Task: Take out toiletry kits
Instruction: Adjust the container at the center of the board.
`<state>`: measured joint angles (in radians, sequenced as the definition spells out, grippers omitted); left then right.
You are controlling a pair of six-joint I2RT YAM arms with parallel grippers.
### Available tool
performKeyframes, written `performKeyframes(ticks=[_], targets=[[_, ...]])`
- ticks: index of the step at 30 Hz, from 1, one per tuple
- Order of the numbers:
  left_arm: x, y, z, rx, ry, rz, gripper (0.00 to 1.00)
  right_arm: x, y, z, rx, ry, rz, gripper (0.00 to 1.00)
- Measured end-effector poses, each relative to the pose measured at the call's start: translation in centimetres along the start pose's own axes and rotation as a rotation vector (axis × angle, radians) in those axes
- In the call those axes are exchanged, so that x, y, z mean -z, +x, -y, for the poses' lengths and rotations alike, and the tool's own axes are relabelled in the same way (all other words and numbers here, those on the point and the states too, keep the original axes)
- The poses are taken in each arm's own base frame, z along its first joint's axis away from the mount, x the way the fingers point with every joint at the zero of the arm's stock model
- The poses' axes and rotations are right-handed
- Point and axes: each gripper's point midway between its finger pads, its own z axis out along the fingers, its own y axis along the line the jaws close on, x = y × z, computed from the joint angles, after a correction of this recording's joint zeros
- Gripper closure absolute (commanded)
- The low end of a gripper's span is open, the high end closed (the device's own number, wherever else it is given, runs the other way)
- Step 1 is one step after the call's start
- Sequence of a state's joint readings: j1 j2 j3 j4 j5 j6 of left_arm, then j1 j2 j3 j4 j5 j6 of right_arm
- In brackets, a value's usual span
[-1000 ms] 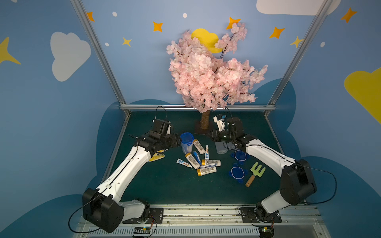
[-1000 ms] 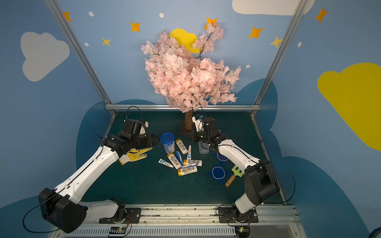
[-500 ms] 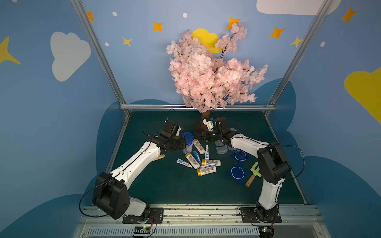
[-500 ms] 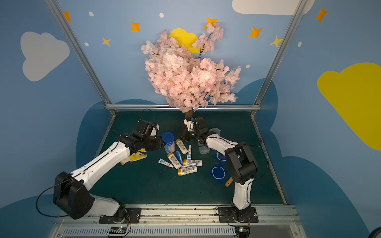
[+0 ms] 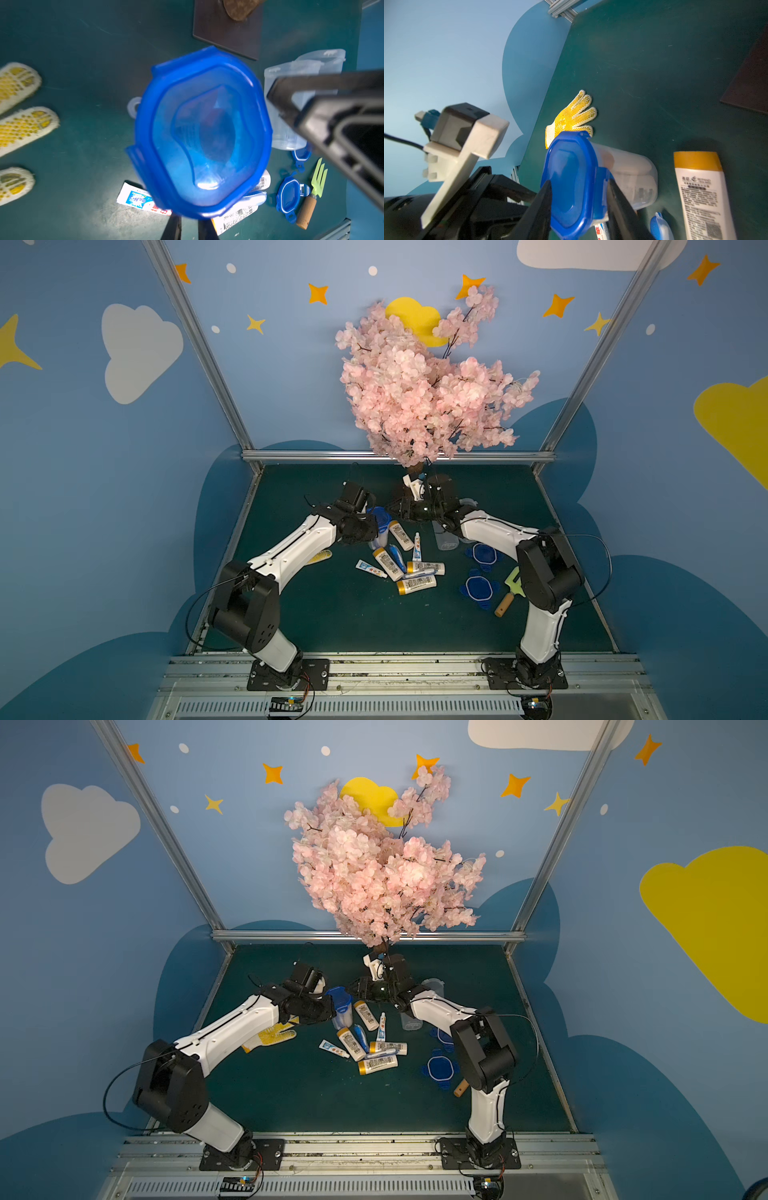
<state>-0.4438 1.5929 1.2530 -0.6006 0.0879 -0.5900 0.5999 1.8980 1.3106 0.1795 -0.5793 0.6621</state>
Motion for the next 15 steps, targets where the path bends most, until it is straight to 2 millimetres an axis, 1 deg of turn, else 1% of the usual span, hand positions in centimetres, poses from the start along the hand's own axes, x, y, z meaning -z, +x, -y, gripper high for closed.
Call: performKeyframes(ticks=[2, 7, 11, 15], targets=[[0.2, -0.7, -0.5, 0.012, -0.012, 0.019, 0.82, -0.2, 0.2, -0.2, 0.001, -0.004, -0.002, 0.56], [0.5, -1.5, -2.0, 0.042, -0.045, 0.036, 0.82, -0.5, 1.1, -0.3, -0.009, -0.007, -0.015, 0.56], [0.6, -1.5, -2.6, 0.057, -0.058, 0.032, 0.82, -0.7, 2.3, 0.4, -0.027, 0.004, -0.036, 0.56], [1.0, -1.0, -2.6, 0.063, -0.046, 0.028, 0.82, -0.5, 2.8, 0.6, -0.032, 0.009, -0.043, 0.56]])
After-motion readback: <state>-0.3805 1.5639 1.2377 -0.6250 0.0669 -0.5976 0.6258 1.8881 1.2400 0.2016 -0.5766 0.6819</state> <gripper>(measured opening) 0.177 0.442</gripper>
